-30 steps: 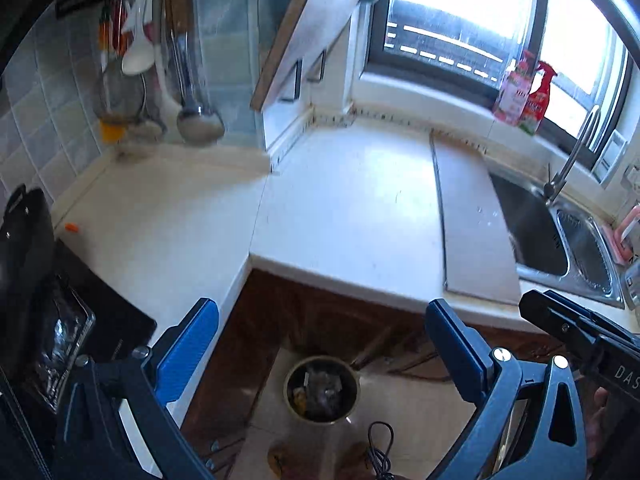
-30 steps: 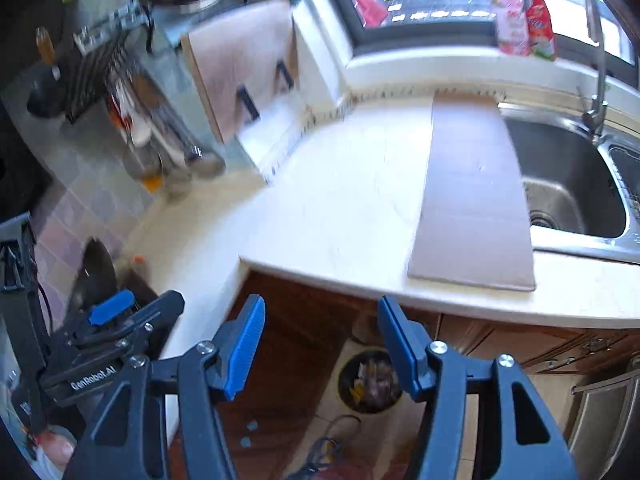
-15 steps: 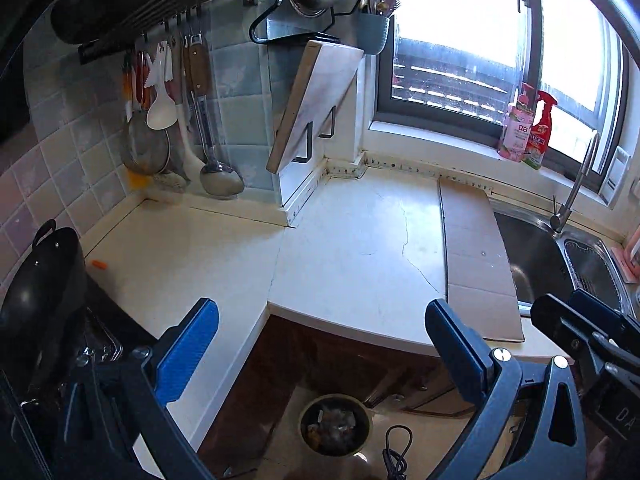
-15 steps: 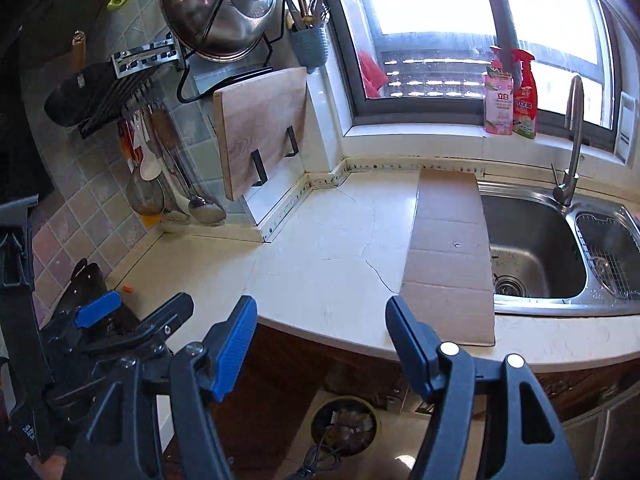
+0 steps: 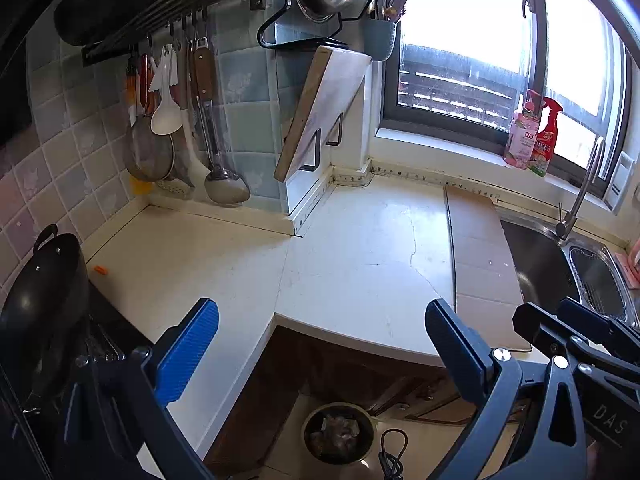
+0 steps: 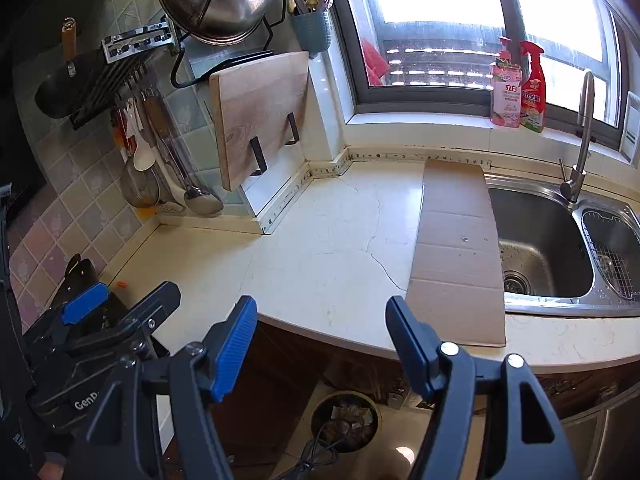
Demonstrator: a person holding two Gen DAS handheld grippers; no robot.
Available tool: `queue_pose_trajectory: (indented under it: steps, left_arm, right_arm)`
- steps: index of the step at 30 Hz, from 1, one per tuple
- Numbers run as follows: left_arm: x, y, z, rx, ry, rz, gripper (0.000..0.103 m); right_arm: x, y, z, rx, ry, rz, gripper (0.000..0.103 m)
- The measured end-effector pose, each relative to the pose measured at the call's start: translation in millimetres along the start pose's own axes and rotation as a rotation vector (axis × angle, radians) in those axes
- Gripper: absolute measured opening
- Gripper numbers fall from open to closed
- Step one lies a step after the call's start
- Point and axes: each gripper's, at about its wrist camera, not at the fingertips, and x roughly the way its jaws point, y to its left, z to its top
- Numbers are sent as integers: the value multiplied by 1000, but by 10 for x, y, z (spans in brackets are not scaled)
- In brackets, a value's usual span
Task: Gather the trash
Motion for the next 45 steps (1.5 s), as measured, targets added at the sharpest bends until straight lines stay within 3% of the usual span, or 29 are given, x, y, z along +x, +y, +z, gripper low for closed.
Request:
queue_pose_trajectory:
  steps: [26, 45]
  left_arm:
    - [136, -25, -28, 8, 41, 17, 102]
    - [179, -249, -8, 37, 53, 29, 102]
  right_arm:
    - [133, -19, -11, 5, 29, -1, 67]
    - [127, -229, -2, 23, 34, 1, 67]
